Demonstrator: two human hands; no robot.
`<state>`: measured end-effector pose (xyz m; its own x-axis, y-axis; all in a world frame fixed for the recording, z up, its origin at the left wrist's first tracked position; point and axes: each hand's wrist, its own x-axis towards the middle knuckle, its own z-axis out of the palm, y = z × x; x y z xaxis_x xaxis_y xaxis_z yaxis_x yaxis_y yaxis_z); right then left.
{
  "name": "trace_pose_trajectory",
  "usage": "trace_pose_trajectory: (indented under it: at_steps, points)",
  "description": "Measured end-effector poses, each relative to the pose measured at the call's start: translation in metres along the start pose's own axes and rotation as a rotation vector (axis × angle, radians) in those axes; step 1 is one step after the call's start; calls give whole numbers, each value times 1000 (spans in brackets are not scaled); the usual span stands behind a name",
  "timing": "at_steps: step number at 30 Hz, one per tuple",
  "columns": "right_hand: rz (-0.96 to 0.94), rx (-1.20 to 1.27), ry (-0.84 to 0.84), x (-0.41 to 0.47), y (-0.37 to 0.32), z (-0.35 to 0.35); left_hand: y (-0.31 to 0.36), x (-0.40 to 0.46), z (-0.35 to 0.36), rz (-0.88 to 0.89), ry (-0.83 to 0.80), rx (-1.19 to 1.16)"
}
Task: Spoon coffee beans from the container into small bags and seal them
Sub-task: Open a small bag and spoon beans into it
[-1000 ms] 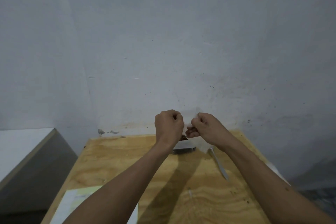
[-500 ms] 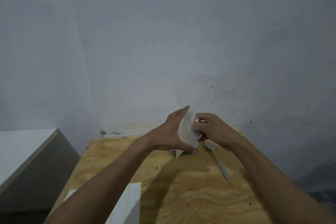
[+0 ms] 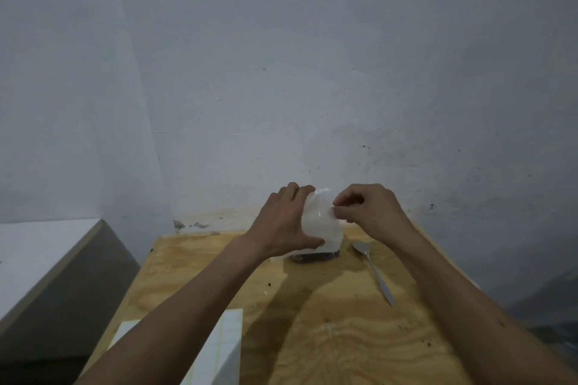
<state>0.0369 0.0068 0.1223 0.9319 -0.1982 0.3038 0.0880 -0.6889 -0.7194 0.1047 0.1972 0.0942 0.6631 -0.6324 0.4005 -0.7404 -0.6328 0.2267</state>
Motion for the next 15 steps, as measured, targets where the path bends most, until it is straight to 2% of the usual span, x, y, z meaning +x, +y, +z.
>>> trace_pose_trajectory:
  at_steps: [3, 5, 15]
  points:
    - [7, 56, -271, 2, 0, -4, 6, 1, 5, 56, -6, 15]
    - [16, 80, -362, 2, 2, -5, 9, 1, 10, 64, -24, -15]
    - [20, 15, -387, 7, 9, -10, 5, 2, 22, 29, -8, -90]
